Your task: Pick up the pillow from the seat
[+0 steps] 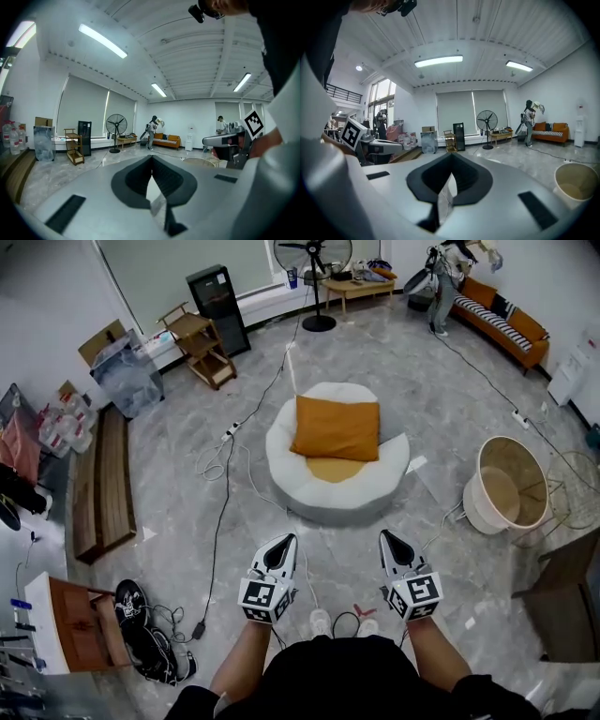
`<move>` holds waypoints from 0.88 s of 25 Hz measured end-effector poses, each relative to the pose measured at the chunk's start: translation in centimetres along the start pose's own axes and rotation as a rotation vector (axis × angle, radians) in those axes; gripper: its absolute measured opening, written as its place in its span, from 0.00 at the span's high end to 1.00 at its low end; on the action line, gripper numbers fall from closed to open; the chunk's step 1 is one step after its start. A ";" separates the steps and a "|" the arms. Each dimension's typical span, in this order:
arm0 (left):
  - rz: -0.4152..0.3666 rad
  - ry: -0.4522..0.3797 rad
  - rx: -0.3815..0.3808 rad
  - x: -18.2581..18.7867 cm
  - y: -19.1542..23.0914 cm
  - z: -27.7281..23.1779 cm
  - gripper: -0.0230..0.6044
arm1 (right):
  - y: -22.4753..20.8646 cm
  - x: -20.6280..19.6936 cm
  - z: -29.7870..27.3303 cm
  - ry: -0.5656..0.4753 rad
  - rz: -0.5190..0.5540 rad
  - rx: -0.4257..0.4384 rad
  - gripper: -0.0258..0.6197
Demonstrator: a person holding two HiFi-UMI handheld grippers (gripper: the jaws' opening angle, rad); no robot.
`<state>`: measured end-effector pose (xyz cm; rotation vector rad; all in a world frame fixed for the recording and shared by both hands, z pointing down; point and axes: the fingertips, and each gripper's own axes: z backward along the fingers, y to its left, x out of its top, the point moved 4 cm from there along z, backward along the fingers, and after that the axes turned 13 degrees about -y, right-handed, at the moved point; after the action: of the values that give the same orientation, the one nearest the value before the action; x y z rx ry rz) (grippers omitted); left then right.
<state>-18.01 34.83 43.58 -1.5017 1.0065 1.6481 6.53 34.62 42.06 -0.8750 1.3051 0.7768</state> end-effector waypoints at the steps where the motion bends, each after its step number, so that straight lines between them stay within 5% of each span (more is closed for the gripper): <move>1: -0.001 -0.006 -0.011 0.3 0.4 0.0 0.94 | 0.4 0.3 -0.3 -0.009 0.010 -0.005 0.95; 11: -0.001 -0.029 -0.044 1.1 2.4 -1.3 0.94 | 1.2 1.6 -1.7 -0.060 0.019 -0.055 0.95; 22: -0.006 -0.003 -0.038 0.0 1.9 -7.8 0.94 | -5.0 0.6 -4.9 -0.034 -0.003 -0.047 0.95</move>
<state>-15.99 27.05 43.49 -1.5253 0.9735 1.6732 8.71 27.90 41.73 -0.8976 1.2599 0.8191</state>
